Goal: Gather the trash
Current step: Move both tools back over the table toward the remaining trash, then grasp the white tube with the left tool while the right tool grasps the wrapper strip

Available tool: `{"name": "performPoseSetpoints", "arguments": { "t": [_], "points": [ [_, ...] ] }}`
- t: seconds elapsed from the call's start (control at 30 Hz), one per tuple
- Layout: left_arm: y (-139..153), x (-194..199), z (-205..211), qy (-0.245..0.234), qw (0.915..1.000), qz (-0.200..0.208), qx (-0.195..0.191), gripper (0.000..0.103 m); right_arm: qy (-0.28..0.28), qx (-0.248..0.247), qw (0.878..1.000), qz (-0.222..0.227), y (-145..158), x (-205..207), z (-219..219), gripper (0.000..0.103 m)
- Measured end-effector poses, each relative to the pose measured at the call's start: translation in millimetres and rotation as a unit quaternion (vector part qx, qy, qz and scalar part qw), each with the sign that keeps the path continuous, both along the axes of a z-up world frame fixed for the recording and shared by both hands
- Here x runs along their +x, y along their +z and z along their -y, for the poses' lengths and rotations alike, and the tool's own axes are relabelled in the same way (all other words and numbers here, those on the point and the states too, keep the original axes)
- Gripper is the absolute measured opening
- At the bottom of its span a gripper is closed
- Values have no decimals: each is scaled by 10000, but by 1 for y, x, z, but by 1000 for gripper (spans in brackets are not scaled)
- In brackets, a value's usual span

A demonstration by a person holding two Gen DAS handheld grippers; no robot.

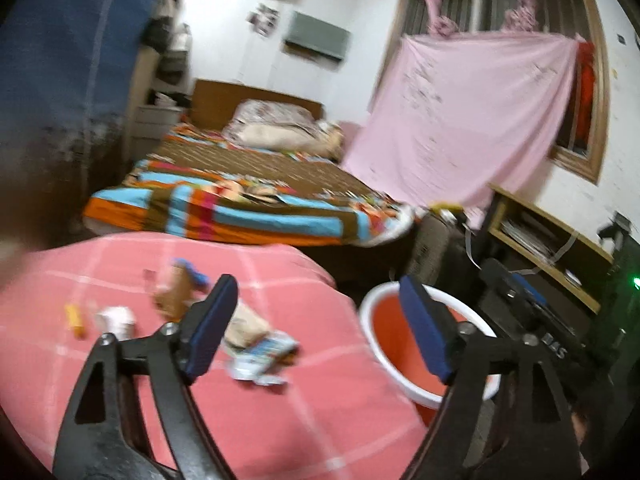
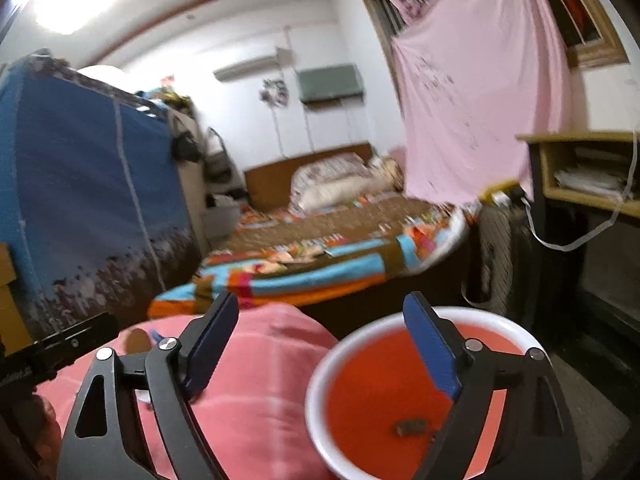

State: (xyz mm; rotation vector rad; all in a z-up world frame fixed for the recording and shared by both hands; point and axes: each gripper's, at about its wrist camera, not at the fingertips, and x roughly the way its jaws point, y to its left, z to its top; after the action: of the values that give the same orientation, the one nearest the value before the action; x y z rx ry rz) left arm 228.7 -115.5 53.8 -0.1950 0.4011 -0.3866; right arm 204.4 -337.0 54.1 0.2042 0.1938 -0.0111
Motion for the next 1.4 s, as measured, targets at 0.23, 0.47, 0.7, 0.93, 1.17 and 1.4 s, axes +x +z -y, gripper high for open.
{"name": "performPoseSetpoints", "arguments": {
  "t": [0.23,0.47,0.7,0.93,1.17,1.4],
  "points": [
    [3,-14,-57,1019,9940,408,8,92,355,-269,9968,666,11,-6,-40,103],
    [-4,-32,-93,1606,9844,691,204,92,707,-591,9898,1088,12,-13,-77,103],
    [-21,-52,-114,1875,9769,889,511,92,1096,-1179,9807,1106,4,-14,-113,103],
    [-30,-36,-122,1581,9860,289,451,92,1316,-1452,9802,284,-8,12,-134,103],
    [-46,-11,-120,1209,9903,-552,412,86,1533,-1053,9779,-959,-30,55,-125,103],
    [-66,10,-119,745,9868,-1425,205,60,1945,-1011,9573,-1885,-51,81,-136,103]
  ]
}}
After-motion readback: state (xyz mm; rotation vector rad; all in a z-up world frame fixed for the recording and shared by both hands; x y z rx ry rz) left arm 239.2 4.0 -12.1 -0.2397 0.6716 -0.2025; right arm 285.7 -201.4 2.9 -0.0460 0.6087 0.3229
